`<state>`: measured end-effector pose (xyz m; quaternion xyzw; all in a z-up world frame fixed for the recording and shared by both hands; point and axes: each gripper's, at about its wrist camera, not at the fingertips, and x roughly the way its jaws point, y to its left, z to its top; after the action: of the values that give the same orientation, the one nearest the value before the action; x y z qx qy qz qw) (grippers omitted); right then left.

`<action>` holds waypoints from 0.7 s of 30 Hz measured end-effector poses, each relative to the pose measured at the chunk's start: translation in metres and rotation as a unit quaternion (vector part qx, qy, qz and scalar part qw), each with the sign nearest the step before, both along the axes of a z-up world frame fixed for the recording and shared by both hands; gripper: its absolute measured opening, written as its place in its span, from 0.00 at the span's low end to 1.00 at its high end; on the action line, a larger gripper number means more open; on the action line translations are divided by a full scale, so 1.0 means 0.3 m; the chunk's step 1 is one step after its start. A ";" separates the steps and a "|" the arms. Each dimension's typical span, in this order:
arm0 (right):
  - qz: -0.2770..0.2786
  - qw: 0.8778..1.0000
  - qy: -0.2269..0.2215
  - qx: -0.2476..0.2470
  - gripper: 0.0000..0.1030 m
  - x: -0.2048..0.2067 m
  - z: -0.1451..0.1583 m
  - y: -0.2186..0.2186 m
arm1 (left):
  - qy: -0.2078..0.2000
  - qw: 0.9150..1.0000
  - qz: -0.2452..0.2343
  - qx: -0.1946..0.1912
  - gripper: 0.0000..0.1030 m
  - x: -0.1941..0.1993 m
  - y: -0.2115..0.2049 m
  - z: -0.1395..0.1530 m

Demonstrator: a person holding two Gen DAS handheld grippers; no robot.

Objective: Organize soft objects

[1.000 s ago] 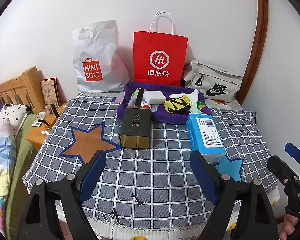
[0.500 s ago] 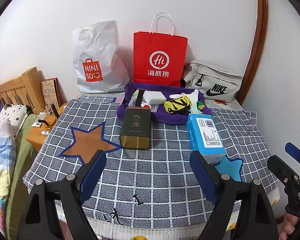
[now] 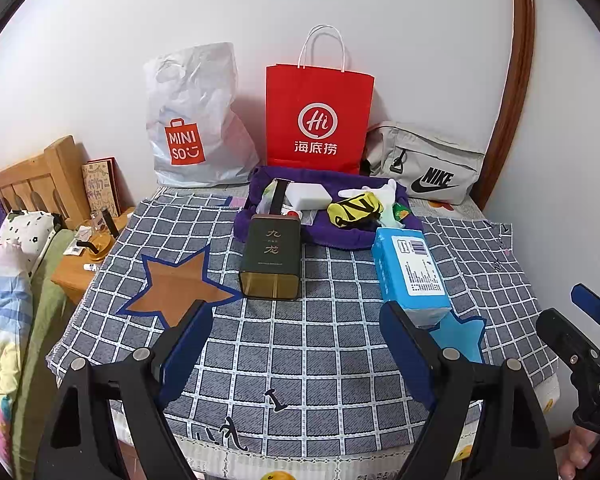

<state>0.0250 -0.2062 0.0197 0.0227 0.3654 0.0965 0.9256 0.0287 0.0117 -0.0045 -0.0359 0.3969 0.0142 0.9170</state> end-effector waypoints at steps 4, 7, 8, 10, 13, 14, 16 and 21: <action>0.000 1.000 0.000 0.000 0.99 0.002 0.005 -0.002 | 0.000 1.000 0.001 0.000 0.82 -0.001 0.000 0.000; 0.000 1.000 -0.001 0.000 0.99 0.000 0.005 -0.002 | 0.000 1.000 0.000 0.000 0.82 -0.002 0.000 0.000; -0.001 1.000 -0.001 -0.001 0.99 0.000 0.005 -0.002 | 0.000 1.000 0.000 0.000 0.82 -0.003 0.001 0.000; -0.003 1.000 -0.002 -0.004 0.99 0.001 0.007 -0.001 | -0.001 1.000 0.000 0.000 0.82 -0.001 0.000 0.000; -0.002 1.000 -0.002 -0.003 0.99 -0.001 0.008 -0.001 | -0.001 1.000 0.000 0.000 0.82 -0.002 -0.001 -0.001; -0.003 1.000 -0.002 -0.004 0.99 -0.003 0.008 -0.001 | 0.000 1.000 0.002 0.000 0.82 -0.003 0.000 -0.002; -0.002 1.000 -0.003 -0.003 0.99 -0.002 0.009 -0.001 | 0.000 1.000 0.002 -0.001 0.82 -0.003 0.002 0.004; -0.002 1.000 -0.003 -0.003 0.99 -0.002 0.010 -0.002 | -0.003 1.000 0.000 -0.001 0.82 -0.001 0.006 0.013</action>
<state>0.0244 -0.2069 0.0226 0.0207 0.3630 0.0942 0.9268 0.0283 0.0134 -0.0005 -0.0366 0.3939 0.0138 0.9183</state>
